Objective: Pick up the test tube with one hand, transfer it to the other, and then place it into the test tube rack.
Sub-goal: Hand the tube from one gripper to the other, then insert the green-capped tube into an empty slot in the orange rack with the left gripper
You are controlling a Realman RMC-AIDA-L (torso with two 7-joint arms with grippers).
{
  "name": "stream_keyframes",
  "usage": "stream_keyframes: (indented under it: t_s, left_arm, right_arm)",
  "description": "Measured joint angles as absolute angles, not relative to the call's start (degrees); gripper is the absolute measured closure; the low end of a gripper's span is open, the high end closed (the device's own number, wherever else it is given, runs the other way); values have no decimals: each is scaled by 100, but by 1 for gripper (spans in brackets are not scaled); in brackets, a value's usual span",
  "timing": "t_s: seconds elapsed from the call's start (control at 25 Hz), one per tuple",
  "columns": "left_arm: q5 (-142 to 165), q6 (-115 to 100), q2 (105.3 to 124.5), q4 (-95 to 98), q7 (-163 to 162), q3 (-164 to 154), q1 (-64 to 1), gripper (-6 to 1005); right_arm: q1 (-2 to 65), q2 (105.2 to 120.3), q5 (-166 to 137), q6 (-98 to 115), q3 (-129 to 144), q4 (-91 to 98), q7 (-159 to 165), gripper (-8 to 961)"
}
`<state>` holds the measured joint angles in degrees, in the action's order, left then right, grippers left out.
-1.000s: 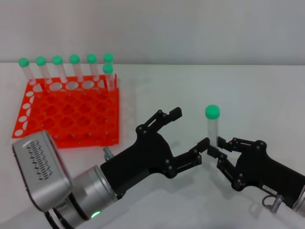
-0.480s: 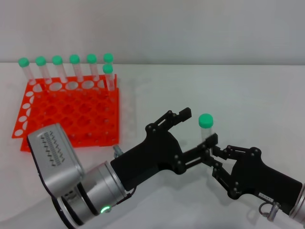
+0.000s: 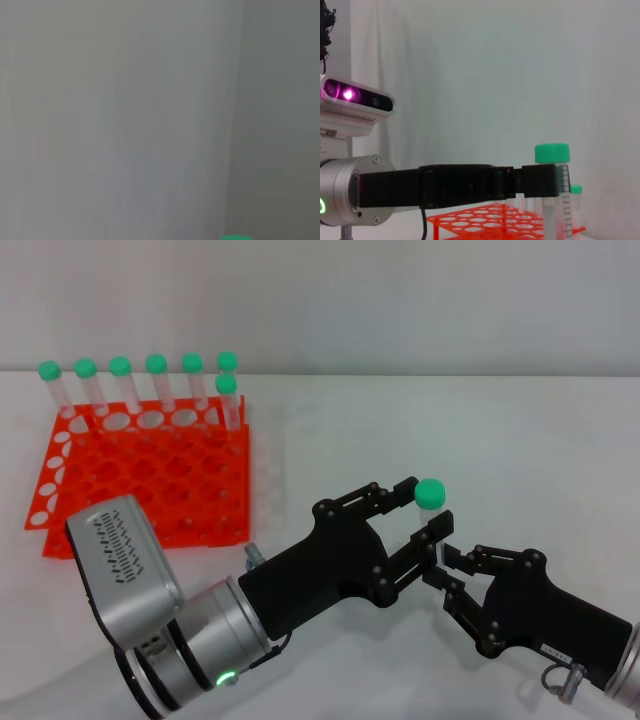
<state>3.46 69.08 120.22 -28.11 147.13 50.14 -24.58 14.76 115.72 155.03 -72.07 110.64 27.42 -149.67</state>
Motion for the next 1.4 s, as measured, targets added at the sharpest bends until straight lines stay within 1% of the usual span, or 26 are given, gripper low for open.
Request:
stream_keyframes:
  t_s: [0.12,0.32,0.76,1.12,1.32,1.4]
  left_arm:
    - [342,6899,12020,-2810,14715,5012,-2472,519]
    - [358,6858,12011,-2808,14758,5015,-2521,572]
    - [392,6845,12007,-2833,14866,5006,-2557,773]
    - [333,6904,12015,-2841,14899,5056,-2504,779]
    - [-99,7158,11976,-2766,15197,5327,-2227,780]
    - [-397,7468,11974,-2605,15401,5758,-1966,781]
  right_arm:
    - [1484,11575,15503,-7202,11073,2743,-14968,734]
    - [1485,11575,15502,-7199,11099,2742,-14968,730]
    - [1495,11560,15469,-7216,11118,2670,-15033,722]
    - [1462,11540,15451,-7259,10961,2505,-15117,715]
    - [1448,11542,15459,-7309,10011,1878,-15109,505]
    - [1439,11541,15461,-7332,9485,1649,-15112,447]
